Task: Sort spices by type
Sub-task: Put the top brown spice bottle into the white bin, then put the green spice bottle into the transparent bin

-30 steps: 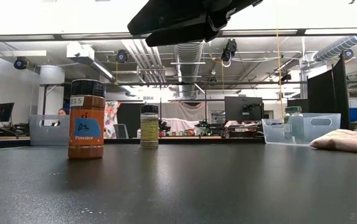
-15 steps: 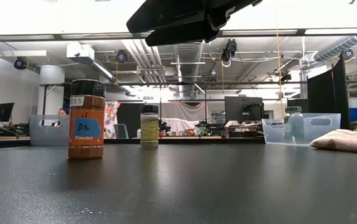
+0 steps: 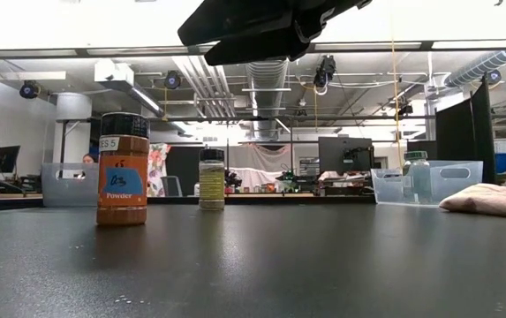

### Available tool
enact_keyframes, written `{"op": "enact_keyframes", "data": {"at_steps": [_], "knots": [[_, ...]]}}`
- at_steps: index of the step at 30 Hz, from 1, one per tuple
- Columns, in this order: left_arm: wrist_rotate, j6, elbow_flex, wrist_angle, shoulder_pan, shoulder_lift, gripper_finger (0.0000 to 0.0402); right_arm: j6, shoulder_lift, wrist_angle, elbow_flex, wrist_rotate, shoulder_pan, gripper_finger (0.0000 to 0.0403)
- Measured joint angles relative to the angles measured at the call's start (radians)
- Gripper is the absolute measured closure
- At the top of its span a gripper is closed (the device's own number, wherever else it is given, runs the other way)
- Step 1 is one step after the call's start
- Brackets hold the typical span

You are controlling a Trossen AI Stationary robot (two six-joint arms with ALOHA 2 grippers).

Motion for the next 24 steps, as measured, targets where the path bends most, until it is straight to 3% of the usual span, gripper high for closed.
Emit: {"op": "enact_keyframes", "data": {"at_steps": [5, 14, 19, 21, 24], "knots": [[0.0, 0.001, 0.001, 0.0, 0.0, 0.0, 0.0085, 0.0, 0.0, 0.0, 0.0, 0.0, 0.0, 0.0059], [0.007, 0.024, 0.107, -0.141, 0.0, -0.002, 0.0088, 0.0, 0.0, 0.0, 0.0, 0.001, -0.001, 0.0058], [-0.005, 0.064, 0.157, -0.141, 0.002, -0.009, 0.0089, -0.017, 0.0, -0.001, 0.002, 0.006, -0.001, 0.0059], [-0.047, 0.064, 0.175, -0.14, 0.003, -0.007, 0.0089, -0.03, -0.004, -0.001, 0.004, 0.007, 0.0, 0.0063], [-0.199, 0.098, 0.215, -0.123, 0.004, 0.001, 0.0089, -0.044, -0.022, -0.009, 0.004, 0.007, 0.002, 0.0071]]}}
